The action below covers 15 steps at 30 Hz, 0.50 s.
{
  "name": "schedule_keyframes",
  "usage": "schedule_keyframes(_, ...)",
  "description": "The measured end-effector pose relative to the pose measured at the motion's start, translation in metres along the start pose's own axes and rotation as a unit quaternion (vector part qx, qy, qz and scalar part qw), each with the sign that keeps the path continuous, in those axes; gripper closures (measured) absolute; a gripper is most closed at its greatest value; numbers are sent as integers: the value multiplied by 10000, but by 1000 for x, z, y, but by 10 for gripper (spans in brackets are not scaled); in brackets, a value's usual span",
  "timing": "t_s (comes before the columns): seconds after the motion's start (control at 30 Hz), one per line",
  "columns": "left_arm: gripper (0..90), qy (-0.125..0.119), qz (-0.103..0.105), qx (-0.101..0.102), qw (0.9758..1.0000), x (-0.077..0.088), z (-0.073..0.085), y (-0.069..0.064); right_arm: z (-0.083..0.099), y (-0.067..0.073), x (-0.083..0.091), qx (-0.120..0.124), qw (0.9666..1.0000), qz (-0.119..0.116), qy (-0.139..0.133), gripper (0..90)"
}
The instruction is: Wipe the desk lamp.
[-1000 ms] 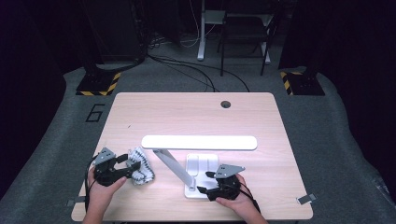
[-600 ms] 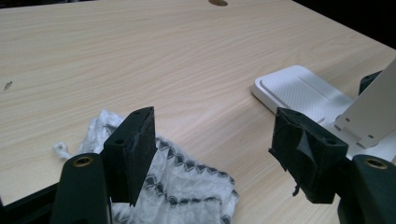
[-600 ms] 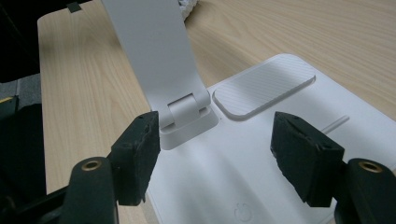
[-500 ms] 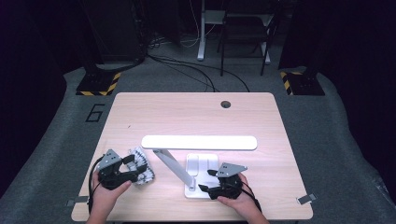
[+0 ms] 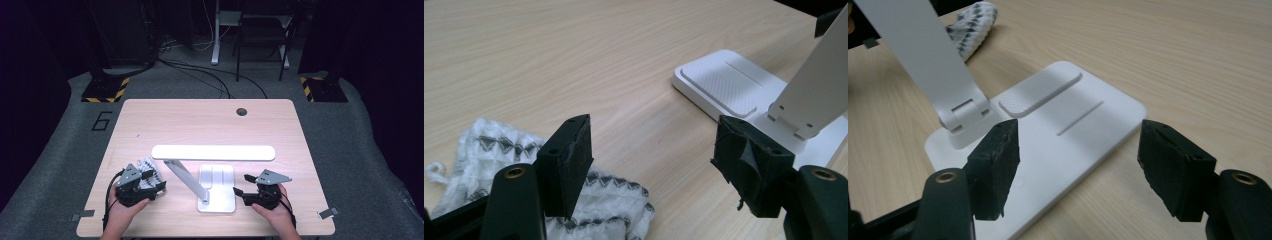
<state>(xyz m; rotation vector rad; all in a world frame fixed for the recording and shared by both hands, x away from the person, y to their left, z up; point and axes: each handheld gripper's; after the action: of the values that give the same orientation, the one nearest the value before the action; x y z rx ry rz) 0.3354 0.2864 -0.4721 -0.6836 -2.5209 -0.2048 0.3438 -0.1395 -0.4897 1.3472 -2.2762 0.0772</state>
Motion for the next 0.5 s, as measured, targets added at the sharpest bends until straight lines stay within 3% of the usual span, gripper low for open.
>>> schedule_keyframes(0.17,315,103,101,-67,9999,-5,7,-7,5,-6,11,-130,9997,188,-68,333)
schedule_keyframes(0.23,315,137,158,-197,9996,-5,10,-12,6,-7,14,-207,9990,370,-105,334)
schedule_keyframes(0.33,315,152,199,-273,9993,-6,12,-15,8,-6,15,-156,9989,445,-12,335)
schedule_keyframes(0.5,316,191,260,-217,9992,-6,15,-16,11,-5,12,-128,9981,588,143,336)
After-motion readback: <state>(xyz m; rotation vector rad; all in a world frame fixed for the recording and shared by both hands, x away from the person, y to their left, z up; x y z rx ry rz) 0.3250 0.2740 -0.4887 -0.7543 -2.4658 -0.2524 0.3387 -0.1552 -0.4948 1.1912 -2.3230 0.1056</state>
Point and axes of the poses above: each handheld gripper's, and its own axes: x roughly backward along the jaws, z roughly out of its underside, y roughly to its left, and after that the axes turned 11 degrees about -z, right-handed
